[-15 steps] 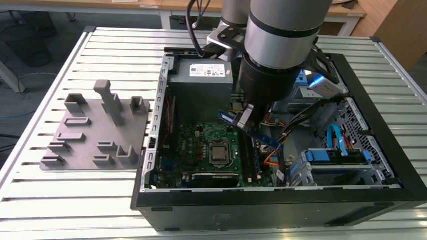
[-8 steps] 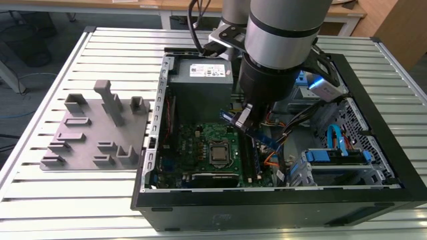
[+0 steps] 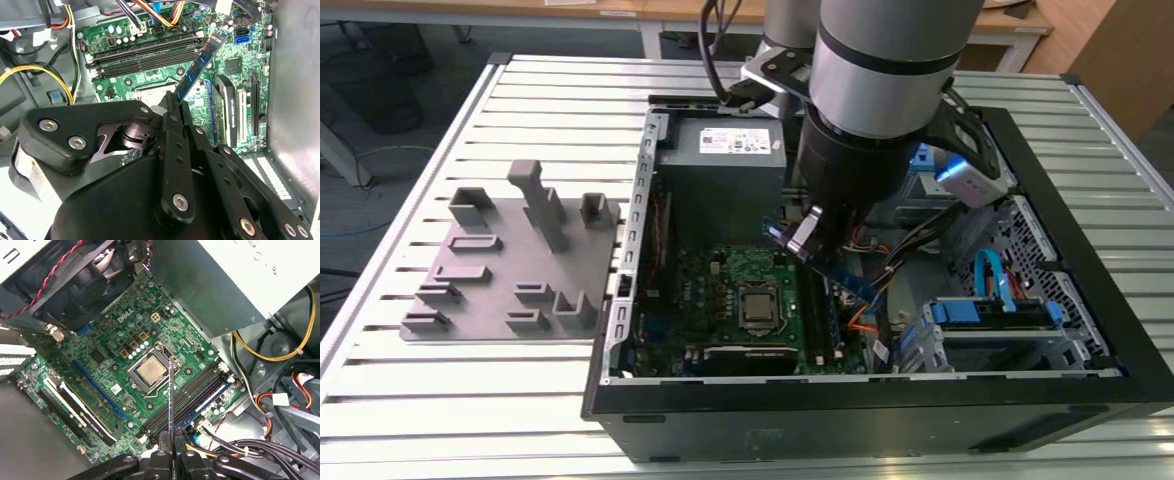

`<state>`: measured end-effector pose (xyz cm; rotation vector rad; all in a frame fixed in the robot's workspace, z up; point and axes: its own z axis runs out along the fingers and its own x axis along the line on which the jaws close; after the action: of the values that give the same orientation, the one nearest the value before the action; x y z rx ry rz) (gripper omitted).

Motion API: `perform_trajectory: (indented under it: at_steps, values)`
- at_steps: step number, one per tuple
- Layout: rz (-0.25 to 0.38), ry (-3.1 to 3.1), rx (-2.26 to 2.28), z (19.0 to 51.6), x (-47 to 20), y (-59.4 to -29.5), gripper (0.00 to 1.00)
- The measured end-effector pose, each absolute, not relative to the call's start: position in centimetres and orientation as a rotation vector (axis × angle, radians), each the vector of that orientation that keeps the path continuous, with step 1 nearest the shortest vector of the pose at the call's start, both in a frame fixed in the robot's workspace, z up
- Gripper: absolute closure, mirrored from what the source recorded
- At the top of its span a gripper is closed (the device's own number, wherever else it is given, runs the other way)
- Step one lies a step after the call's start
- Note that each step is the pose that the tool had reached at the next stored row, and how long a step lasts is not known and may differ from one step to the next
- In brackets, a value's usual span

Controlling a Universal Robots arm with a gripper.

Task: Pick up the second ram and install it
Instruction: 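Insert the second ram into the second slot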

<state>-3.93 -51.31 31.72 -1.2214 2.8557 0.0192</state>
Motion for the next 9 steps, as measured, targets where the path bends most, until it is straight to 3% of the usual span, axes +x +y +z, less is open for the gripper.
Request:
perform_trajectory:
  at_steps: [9]
  values:
    - [0.013,2.924,-1.047,31.68,-3.93,-51.31,0.86]
